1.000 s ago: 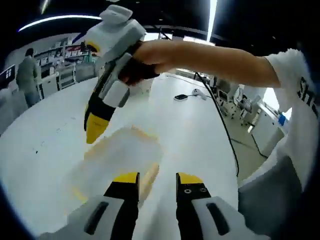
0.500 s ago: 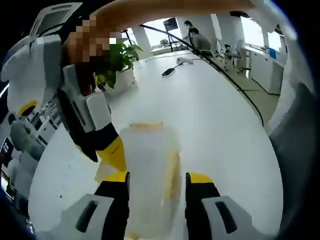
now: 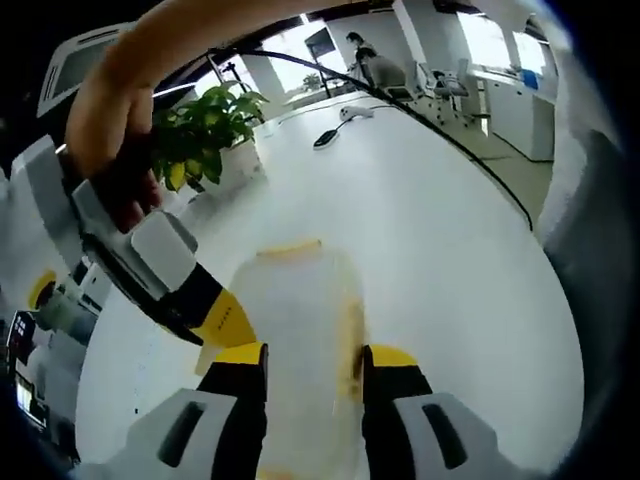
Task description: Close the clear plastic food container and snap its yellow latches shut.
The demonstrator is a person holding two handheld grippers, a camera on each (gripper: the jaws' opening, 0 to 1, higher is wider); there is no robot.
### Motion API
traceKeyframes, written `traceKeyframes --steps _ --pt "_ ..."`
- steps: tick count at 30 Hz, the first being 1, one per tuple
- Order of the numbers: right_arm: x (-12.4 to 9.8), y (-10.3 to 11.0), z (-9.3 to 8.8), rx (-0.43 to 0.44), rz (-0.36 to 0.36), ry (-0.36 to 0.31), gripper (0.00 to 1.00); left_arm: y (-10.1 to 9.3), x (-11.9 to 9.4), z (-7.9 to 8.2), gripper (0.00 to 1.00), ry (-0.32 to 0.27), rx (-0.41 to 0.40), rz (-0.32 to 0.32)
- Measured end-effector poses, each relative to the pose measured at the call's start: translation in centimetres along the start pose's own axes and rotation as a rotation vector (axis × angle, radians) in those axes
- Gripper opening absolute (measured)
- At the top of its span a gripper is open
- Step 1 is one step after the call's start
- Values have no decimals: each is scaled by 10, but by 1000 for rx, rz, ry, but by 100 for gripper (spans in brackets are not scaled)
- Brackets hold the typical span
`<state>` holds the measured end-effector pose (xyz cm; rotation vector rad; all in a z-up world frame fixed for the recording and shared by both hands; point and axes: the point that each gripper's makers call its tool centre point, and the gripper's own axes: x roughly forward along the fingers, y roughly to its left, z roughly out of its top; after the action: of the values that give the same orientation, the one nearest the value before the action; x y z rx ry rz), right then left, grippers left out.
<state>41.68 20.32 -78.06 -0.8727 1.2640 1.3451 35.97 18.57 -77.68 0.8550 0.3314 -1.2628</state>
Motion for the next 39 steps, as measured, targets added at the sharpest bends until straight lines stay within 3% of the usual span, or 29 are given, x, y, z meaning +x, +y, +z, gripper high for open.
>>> traceKeyframes --steps 5,12,20,29,32,39 --pt "4 2 -1 25 40 21 38 -4 0 2 28 -12 61 -13" --pt "5 4 -2 38 53 24 38 -4 2 2 27 -1 80 -7" --pt "6 -11 4 42 53 47 38 -5 2 2 26 12 105 -2" --pt "8 1 -1 39 49 89 38 -5 3 1 24 26 132 10" --pt "9 3 -1 36 47 92 38 -7 7 -6 22 46 132 34" --pt "10 9 -3 37 59 75 38 -3 3 -1 23 34 155 29"
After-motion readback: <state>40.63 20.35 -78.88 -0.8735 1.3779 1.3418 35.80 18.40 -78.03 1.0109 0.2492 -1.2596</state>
